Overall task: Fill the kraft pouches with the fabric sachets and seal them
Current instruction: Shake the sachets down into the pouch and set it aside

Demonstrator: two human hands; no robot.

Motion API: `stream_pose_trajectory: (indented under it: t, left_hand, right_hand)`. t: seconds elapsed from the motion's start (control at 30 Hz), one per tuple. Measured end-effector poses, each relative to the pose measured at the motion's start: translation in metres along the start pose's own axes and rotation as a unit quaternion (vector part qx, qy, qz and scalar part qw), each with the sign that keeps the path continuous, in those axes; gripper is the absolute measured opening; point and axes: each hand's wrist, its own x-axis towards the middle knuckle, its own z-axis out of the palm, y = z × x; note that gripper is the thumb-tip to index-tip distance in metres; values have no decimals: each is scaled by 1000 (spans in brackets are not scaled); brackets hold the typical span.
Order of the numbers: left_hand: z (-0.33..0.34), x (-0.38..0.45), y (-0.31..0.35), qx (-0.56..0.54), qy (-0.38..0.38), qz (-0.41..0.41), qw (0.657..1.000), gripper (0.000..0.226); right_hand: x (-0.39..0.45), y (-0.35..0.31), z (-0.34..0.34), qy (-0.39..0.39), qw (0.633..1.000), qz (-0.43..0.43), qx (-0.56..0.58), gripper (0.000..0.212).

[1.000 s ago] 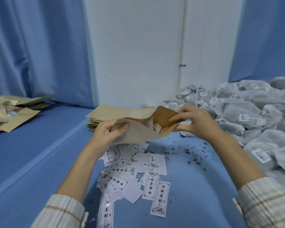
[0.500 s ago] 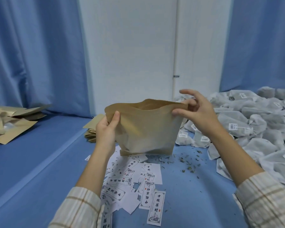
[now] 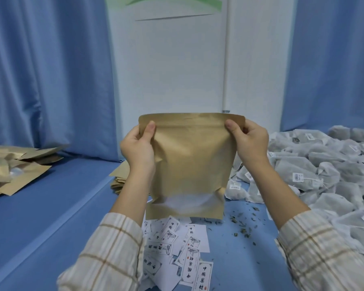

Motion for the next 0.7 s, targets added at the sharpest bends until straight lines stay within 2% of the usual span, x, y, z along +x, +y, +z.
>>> stream_pose_trajectory:
  t: [0.07,0.13,0.17,0.23,0.3,0.33,0.4,0.47,0.5,0.6,0.7]
  left_hand:
    - [8,5,2,23,-1,26,999,22]
    - [15,7,3,40,-22,50,998,28]
    - [18,8,4,48,-38,63,996,33]
    - [28,5,7,82,-75,94,989,39]
    - [40,-3,8,105,-122,116,980,35]
    - [46,-8,7,111,-143,124,976,30]
    - [53,-18,4,121,-162,138,970,29]
    - [55,-23,-1,116,-161,148,969,38]
    - [56,-24,-4,111,-161,147,970,41]
    - [56,-25,-10,113,-167,133,970,39]
    - [56,-26,-14,135,-173,122,968,44]
  right_hand:
    - [8,-4,-2,-10,1000,20,-12,15]
    - [17,-7,-6,-42,998,32,-18,5]
    - [20,-9,-7,-58,997,24,-40,19]
    - [27,-18,-7,-78,986,-65,-131,48]
    - [31,-31,-1,-109,945,-199,-236,57]
    - [33,-36,3,-139,925,-228,-270,56]
    - [37,-43,8,-217,908,-187,-306,52]
    - [42,-39,7,-261,904,-123,-315,34]
    - [43,-35,6,-264,907,-116,-308,28]
    - [39,-21,4,-240,927,-132,-257,34]
    - [33,-13,5,-211,939,-149,-227,29]
